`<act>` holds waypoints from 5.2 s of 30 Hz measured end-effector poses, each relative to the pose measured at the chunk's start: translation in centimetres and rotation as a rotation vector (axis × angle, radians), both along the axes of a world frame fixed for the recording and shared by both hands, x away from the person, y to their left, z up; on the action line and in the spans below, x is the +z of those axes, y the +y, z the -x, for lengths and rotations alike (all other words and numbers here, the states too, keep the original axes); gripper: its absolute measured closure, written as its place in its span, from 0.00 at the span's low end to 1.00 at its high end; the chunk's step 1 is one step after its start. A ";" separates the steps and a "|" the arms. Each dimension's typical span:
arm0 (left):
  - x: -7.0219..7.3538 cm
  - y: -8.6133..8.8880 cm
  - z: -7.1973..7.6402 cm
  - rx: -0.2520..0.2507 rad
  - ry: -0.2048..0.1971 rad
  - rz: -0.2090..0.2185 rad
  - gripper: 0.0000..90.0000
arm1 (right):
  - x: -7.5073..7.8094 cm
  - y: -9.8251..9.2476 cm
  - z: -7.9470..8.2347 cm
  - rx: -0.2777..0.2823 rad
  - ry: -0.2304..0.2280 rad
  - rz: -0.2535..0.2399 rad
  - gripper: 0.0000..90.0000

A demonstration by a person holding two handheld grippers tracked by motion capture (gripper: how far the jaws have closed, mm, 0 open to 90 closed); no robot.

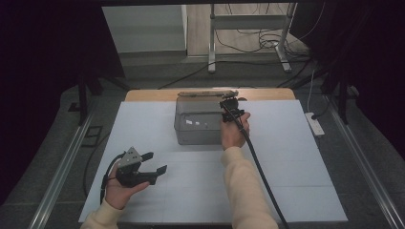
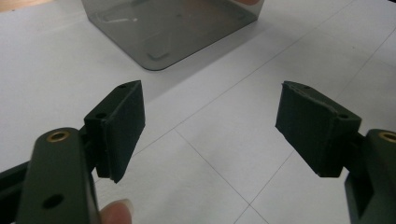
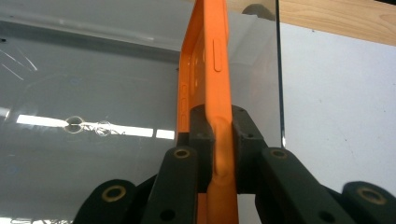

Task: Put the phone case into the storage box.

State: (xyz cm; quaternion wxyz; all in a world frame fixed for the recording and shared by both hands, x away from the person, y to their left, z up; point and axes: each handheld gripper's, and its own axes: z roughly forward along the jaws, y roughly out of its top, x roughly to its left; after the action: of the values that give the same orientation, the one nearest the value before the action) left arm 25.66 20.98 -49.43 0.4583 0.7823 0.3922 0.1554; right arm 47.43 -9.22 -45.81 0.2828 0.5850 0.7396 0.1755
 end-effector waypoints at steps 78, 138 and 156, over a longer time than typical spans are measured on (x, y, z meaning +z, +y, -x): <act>0.1 0.1 0.1 -0.008 -0.003 0.009 0.27 | 1.2 0.3 0.5 0.065 -0.062 0.016 0.71; -0.6 -0.2 -0.2 0.021 0.028 -0.007 0.25 | 3.8 -10.3 10.1 0.624 -0.171 -0.418 0.27; -0.9 -0.6 -0.3 0.023 0.028 -0.026 0.25 | 0.1 -17.7 16.4 0.668 -0.217 -0.427 0.24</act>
State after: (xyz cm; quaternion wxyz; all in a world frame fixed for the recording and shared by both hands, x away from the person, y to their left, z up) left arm 25.92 20.40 -50.32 0.4408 0.7858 0.4055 0.1546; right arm 31.00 -26.91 -45.75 0.1588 0.3362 0.8018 0.4679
